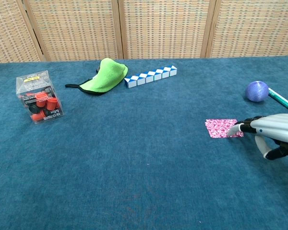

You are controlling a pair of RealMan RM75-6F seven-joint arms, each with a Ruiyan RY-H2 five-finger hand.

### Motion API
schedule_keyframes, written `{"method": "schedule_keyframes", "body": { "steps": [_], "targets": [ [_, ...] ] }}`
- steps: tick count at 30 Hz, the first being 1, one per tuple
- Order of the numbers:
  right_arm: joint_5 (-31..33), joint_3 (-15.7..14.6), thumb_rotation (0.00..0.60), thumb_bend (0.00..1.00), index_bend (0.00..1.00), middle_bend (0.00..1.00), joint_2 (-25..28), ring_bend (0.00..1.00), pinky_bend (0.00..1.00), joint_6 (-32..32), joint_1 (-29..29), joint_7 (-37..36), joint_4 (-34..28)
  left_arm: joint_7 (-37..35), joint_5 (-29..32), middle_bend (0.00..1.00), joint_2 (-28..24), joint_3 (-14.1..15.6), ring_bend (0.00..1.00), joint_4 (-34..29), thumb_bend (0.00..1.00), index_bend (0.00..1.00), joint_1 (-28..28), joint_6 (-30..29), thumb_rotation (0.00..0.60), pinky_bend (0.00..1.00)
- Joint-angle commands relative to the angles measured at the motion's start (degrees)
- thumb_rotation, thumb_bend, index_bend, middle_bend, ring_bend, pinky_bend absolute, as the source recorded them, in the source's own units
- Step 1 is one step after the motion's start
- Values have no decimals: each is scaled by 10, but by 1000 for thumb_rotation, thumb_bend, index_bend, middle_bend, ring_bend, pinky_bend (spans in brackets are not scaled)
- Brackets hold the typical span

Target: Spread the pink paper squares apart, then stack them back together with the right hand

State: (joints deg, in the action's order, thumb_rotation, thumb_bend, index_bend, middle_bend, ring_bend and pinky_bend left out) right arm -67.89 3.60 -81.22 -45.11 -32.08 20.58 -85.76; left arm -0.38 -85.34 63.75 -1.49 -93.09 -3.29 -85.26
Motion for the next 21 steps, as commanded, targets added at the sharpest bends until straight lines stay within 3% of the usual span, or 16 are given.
{"method": "schedule_keyframes", "body": {
  "steps": [1,13,21],
  "targets": [
    [5,-14,600,1000,128,109,15,0,0,6,-4,13,-30,0,0,0,0,0,0,0,0,0,0,0,600,0],
    [-92,-81,600,1000,144,122,61,0,0,-22,9,28,-139,2,1,0,1,-1,0,-1,0,0,0,0,600,0],
    [-152,-52,600,1000,145,122,57,0,0,-94,16,-27,-111,0,0,0,1,0,0,1,0,0,0,-1,600,0]
  ]
}}
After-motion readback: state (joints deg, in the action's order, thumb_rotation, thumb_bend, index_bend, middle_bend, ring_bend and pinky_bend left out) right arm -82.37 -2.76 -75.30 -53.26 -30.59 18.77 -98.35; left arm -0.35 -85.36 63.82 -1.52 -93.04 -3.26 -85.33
